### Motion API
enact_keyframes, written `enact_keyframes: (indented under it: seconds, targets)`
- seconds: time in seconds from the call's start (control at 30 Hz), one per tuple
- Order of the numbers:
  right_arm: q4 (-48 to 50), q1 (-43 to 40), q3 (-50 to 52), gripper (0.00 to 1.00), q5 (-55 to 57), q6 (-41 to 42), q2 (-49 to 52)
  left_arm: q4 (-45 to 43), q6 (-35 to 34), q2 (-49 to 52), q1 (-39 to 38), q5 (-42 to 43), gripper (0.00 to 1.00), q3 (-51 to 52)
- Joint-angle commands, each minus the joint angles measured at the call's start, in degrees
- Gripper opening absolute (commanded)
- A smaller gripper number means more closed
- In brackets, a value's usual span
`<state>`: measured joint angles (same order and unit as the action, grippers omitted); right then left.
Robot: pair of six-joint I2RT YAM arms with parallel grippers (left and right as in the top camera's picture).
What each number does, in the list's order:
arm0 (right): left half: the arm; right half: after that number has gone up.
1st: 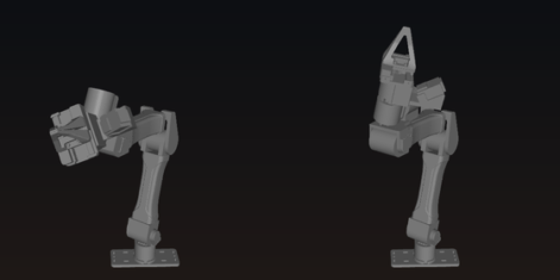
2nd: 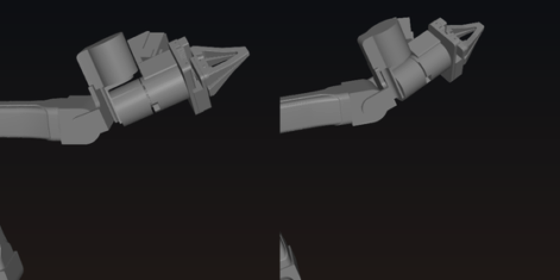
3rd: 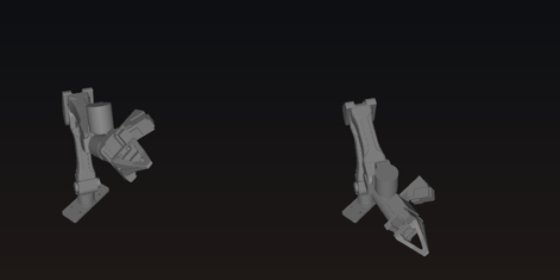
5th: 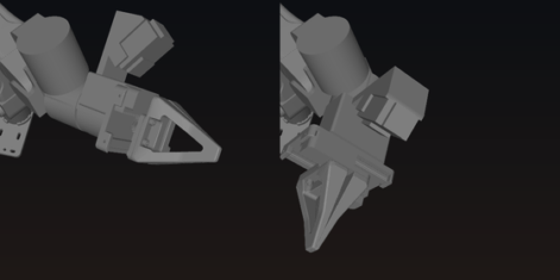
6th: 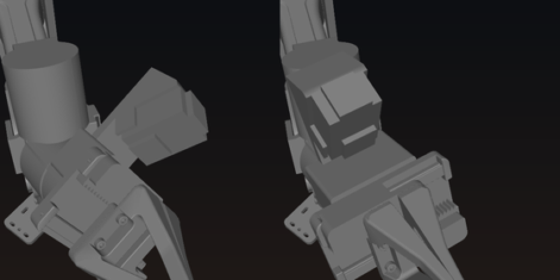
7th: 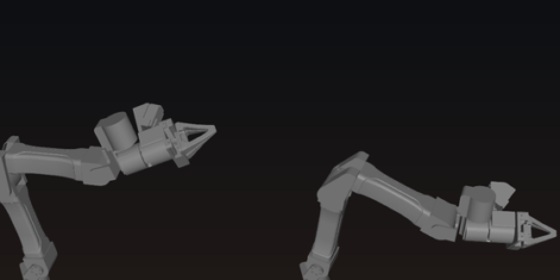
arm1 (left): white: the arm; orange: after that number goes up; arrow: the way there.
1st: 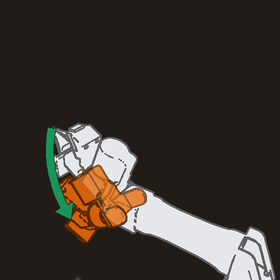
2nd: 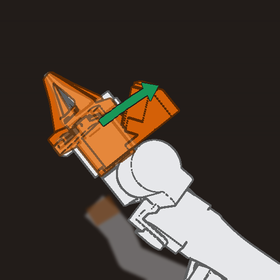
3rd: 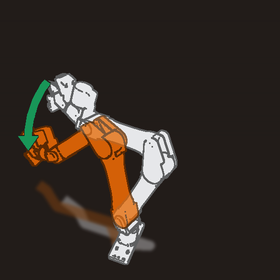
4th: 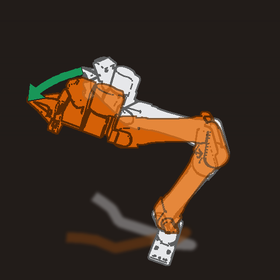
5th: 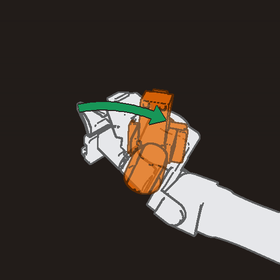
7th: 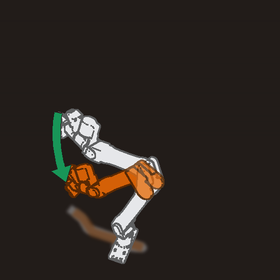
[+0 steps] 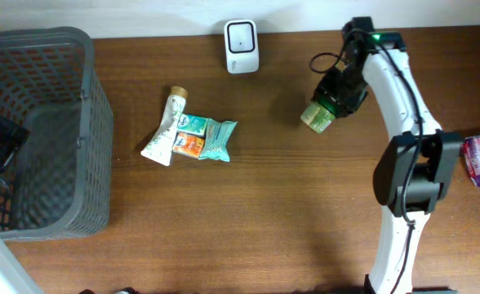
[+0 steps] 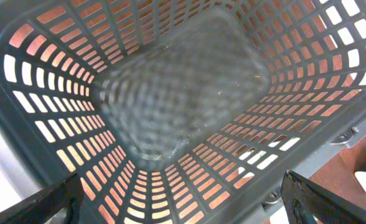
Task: Scan the item barcode
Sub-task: 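Regrasp the lying green jar with the right gripper, then lift the green jar upright and hold its cap toward the scanner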
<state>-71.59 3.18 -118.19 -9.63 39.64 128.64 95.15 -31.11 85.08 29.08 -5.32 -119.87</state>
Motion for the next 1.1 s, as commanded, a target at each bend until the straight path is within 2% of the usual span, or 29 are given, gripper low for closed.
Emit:
enact_keyframes:
  seconds: [0.0, 0.07, 0.1, 0.13, 0.17, 0.2, 0.33, 0.37, 0.4, 0.43, 0.63, 0.73, 0.77, 0.8, 0.83, 0.87, 0.9, 0.93, 1.07]
  targets:
    - [4.7, 5.0, -1.4, 0.51, 14.1, -8.0, -0.9, 0.1, -0.2, 0.0, 0.3, 0.0, 0.99, -0.1]
    - [8.8, 9.3, -1.4, 0.53, 22.3, -8.5, -0.9, 0.1, -0.2, 0.0, 0.3, 0.0, 0.99, -0.1]
    - [11.0, 11.2, -1.4, 0.62, 22.6, -11.2, -0.9, 0.1, -0.2, 0.0, 0.3, 0.0, 0.99, -0.1]
    - [12.1, 12.9, -1.4, 0.73, 23.2, -12.0, -0.9, 0.1, -0.2, 0.0, 0.3, 0.0, 0.99, -0.1]
    - [12.2, 13.7, -1.4, 0.95, 23.2, -12.0, -0.9, 0.1, -0.2, 0.0, 0.3, 0.0, 0.99, -0.1]
    - [11.9, 14.1, -1.4, 0.99, 23.2, -12.1, -0.9, 0.1, -0.2, 0.0, 0.3, 0.0, 0.99, -0.1]
    - [6.3, 14.1, -4.8, 0.99, 22.1, -13.6, -1.0, 0.1, -0.2, 0.0, 0.3, 0.0, 0.99, -0.1]
    - [3.8, 14.1, -7.4, 0.89, 21.7, -13.9, -1.0, 0.1, -0.2, 0.0, 0.3, 0.0, 0.99, -0.1]
    - [1.4, 14.1, -10.2, 0.41, 21.7, -13.9, -1.0, 0.1, -0.2, 0.0, 0.3, 0.0, 0.99, -0.1]
    - [-0.5, 14.1, -12.2, 0.04, 21.7, -13.9, -1.0, 0.1, -0.2, 0.0, 0.3, 0.0, 0.99, -0.1]
    - [-2.9, 14.0, -14.0, 0.04, 9.6, -15.7, -1.0, 0.1, -0.2, 0.0, 0.3, 0.0, 0.99, -0.1]
    - [-3.1, 14.0, -14.0, 0.04, 8.1, -15.7, -1.0, 0.1, -0.2, 0.0, 0.3, 0.0, 0.99, -0.1]
    - [-3.3, 14.0, -14.0, 0.14, 8.1, -15.7, -1.0, 0.1, -0.2, 0.0, 0.3, 0.0, 0.99, -0.1]
    - [-3.5, 14.0, -14.0, 0.34, 8.1, -15.7, -1.0, 0.1, -0.2, 0.0, 0.3, 0.0, 0.99, -0.1]
    - [-3.5, 14.0, -14.0, 0.35, 8.1, -15.7, -1.0, 0.1, -0.2, 0.0, 0.3, 0.0, 0.99, -0.1]
    - [-3.5, 14.0, -14.0, 0.33, 8.1, -15.7, -1.0, 0.1, -0.2, 0.0, 0.3, 0.0, 0.99, -0.1]
    - [-3.5, 14.0, -14.0, 0.14, 8.1, -15.7, -1.0, 0.1, -0.2, 0.0, 0.3, 0.0, 0.99, -0.1]
    - [-3.5, 14.0, -14.0, 0.06, 8.1, -15.7, -1.0, 0.1, -0.2, 0.0, 0.3, 0.0, 0.99, -0.1]
    - [-3.5, 14.0, -14.0, 0.04, 8.1, -15.7, -1.0, 0.1, -0.2, 0.0, 0.3, 0.0, 0.99, -0.1]
